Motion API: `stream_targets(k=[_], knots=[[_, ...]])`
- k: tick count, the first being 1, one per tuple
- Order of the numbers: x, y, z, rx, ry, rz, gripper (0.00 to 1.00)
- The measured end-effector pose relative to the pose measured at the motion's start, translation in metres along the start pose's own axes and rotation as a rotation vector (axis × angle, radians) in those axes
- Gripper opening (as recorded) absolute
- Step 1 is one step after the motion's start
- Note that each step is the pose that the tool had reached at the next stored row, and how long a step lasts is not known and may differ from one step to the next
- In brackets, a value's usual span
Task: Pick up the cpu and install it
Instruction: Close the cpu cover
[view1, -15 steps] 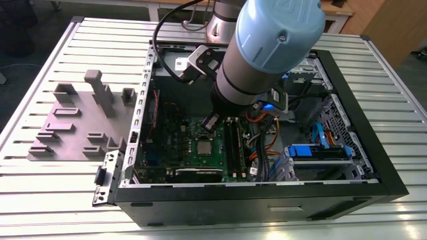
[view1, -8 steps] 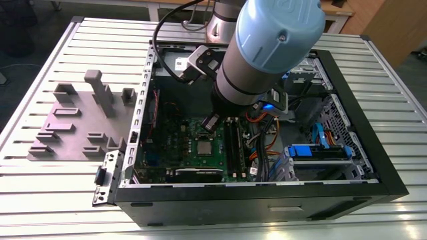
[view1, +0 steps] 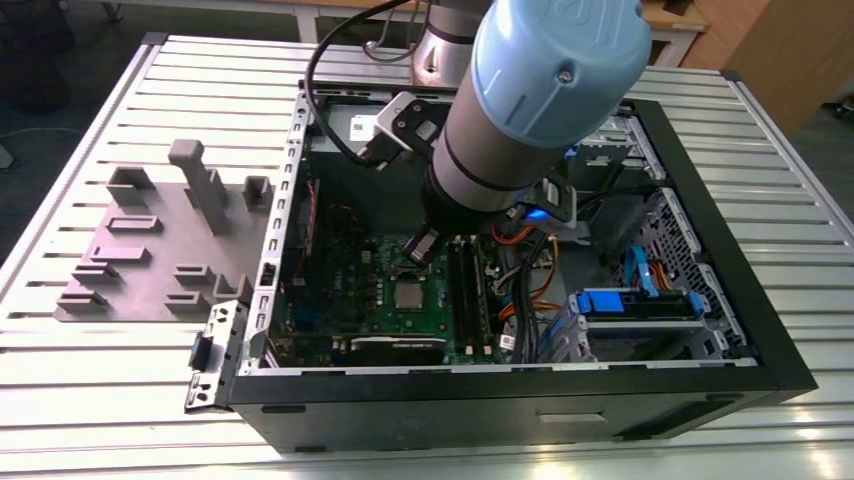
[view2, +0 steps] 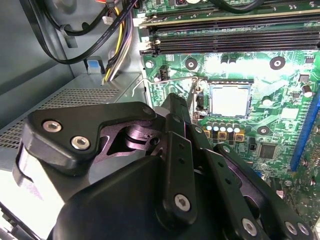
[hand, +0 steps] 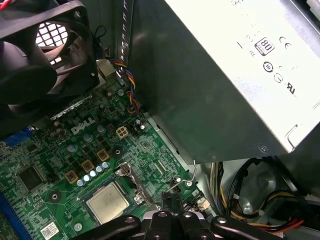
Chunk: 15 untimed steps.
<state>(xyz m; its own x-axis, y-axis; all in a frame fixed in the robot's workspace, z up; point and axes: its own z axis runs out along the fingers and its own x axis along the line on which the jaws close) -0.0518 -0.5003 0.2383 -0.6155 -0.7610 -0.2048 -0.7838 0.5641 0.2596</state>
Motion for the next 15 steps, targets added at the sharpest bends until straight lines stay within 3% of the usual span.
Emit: stream_targets(k=[15], knots=[[0.0042,-0.0031,-0.0017,0.0004,0.0006,0.0,0.11]])
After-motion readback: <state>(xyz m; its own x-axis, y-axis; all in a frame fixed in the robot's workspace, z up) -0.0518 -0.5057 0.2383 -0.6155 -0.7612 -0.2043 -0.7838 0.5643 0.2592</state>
